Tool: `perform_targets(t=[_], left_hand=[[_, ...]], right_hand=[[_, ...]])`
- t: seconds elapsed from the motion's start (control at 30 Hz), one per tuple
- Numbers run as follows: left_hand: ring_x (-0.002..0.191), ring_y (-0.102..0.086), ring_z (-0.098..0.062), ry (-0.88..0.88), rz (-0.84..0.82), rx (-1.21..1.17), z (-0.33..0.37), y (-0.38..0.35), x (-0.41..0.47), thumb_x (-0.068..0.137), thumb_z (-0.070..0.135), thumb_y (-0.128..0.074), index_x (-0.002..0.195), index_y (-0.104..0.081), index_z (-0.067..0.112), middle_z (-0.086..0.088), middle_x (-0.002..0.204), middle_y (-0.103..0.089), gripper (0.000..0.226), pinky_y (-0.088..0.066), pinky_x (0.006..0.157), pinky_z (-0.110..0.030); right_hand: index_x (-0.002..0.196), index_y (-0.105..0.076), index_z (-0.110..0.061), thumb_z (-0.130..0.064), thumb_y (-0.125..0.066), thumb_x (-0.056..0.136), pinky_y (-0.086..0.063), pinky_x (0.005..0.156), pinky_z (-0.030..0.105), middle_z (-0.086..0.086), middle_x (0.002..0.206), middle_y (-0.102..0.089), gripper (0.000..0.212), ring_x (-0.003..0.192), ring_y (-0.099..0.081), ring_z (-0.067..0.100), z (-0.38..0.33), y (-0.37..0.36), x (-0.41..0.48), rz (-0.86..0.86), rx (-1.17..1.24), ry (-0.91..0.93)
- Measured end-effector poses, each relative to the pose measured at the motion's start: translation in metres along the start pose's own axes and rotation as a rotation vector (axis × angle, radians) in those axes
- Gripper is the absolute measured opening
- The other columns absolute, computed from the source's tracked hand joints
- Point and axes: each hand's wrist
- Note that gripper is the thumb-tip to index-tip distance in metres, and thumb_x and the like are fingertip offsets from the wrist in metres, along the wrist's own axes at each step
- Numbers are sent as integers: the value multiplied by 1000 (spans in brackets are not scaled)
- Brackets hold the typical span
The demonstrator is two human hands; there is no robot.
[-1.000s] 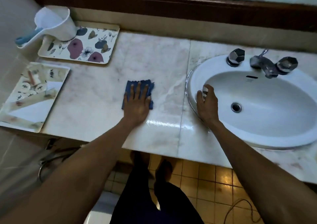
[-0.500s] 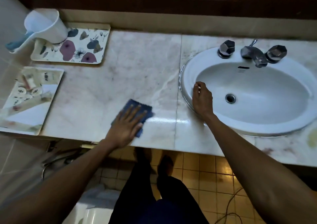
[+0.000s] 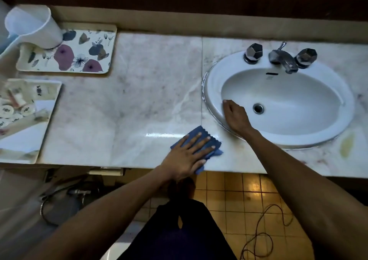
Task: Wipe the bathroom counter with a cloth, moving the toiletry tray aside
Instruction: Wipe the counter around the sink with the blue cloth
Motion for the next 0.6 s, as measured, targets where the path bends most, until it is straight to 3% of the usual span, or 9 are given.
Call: perform_targets(t=[0.07,0.13,0.23,0.3,0.43,0.6], left_hand=[[156,6,-17,-78,-36,31,-31,9,-22,108,49,-23,159,-9,37,8,169,-3,55,0,126,-42],[156,6,-16,-36,-20,57,-67,18,-25,108,48,-23,159,-9,38,9,169,-3,54,-1,126,-40],[157,2,-18,148,47,5,-98,22,4,109,44,-24,160,-11,36,7,169,-7,53,-10,125,-47],[157,-2,-22,330,99,-49,-96,21,35,108,42,-24,160,-16,33,3,169,-11,53,-13,122,-53],[156,1,-29,635,184,-150,-51,14,82,107,41,-17,161,-13,23,-5,169,-8,57,-3,124,-54],[156,0,-29,508,191,-125,14,-6,83,108,39,-19,161,-11,20,-5,169,-8,57,-4,125,-53]], right_hand=[[102,-59,-19,-41,-28,106,-32,73,30,4,89,-64,38,84,-55,27,4,3,-3,-77,-56,27],[97,-58,-22,-44,-27,105,-33,72,32,7,88,-65,39,84,-55,29,11,7,-8,-101,-125,35],[90,-52,-23,-51,-23,104,-38,70,35,6,83,-65,43,83,-59,33,28,11,-24,-89,-230,28],[96,-57,-19,-52,-22,103,-43,71,38,10,86,-69,49,84,-61,34,37,14,-37,-61,-295,39],[106,-64,-19,-62,-14,98,-44,79,38,7,95,-71,67,90,-64,31,61,29,-62,45,-431,63],[113,-67,-14,-62,-22,99,-43,89,41,8,106,-72,67,99,-65,30,84,48,-77,86,-474,1]])
Point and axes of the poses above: each hand's wrist, its own x-axis towards the middle knuckle, its own y-axis out of the back of the hand, z = x × y
